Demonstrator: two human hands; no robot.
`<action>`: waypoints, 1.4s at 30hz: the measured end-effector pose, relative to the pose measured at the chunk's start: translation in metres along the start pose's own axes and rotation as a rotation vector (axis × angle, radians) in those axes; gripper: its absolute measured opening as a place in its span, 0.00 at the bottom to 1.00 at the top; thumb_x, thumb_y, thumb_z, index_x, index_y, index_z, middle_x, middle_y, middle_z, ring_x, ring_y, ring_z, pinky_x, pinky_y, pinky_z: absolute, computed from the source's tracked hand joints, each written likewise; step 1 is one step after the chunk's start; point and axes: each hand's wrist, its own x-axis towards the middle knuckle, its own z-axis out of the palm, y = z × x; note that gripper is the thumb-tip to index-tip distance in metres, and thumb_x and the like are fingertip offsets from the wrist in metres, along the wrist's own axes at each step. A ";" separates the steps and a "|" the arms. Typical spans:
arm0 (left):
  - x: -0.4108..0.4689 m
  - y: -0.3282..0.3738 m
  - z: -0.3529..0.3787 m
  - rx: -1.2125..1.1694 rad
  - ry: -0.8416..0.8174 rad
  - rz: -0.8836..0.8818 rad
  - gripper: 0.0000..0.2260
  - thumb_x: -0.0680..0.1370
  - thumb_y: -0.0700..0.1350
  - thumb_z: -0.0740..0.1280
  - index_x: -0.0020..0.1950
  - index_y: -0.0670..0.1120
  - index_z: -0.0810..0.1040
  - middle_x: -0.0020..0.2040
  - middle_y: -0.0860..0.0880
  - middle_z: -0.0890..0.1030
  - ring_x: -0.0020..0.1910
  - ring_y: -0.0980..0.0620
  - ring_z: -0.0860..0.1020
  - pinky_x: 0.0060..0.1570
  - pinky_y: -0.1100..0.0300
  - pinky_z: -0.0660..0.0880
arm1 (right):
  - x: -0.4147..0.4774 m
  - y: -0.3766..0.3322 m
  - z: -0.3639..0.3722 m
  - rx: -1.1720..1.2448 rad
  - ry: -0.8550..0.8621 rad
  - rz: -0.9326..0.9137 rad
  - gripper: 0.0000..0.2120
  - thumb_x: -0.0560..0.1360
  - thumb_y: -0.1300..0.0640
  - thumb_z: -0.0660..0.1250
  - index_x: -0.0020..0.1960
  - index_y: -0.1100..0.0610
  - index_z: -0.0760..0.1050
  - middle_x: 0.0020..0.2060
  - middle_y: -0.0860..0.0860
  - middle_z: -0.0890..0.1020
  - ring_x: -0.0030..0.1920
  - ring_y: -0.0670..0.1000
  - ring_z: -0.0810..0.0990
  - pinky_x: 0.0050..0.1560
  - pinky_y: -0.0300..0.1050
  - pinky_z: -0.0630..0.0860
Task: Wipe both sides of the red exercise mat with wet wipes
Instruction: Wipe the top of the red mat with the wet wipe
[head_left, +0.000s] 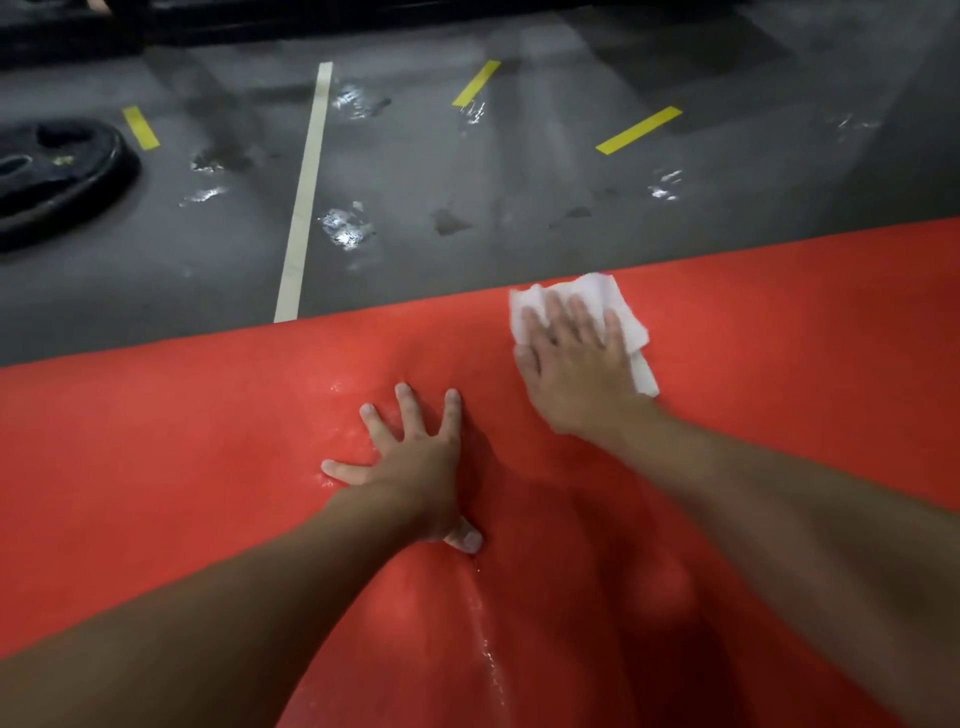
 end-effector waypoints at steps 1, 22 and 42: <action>0.000 0.000 0.000 -0.003 -0.001 -0.001 0.66 0.61 0.53 0.82 0.75 0.62 0.28 0.73 0.45 0.21 0.72 0.32 0.27 0.58 0.17 0.49 | -0.005 -0.006 0.001 -0.016 -0.001 -0.112 0.30 0.80 0.42 0.36 0.80 0.45 0.52 0.80 0.48 0.53 0.80 0.51 0.50 0.77 0.59 0.44; 0.002 -0.002 0.002 -0.013 0.001 0.006 0.67 0.61 0.53 0.82 0.75 0.61 0.27 0.73 0.46 0.21 0.72 0.33 0.26 0.58 0.17 0.47 | 0.011 -0.039 0.008 0.044 -0.055 -0.418 0.30 0.79 0.41 0.34 0.79 0.42 0.52 0.80 0.47 0.52 0.80 0.51 0.49 0.77 0.59 0.41; 0.002 -0.010 0.007 -0.041 0.067 0.011 0.69 0.58 0.55 0.83 0.77 0.55 0.30 0.75 0.50 0.25 0.74 0.37 0.29 0.60 0.18 0.46 | -0.018 -0.020 -0.002 0.053 -0.019 -0.371 0.26 0.82 0.44 0.39 0.79 0.41 0.55 0.80 0.46 0.56 0.79 0.50 0.53 0.77 0.56 0.46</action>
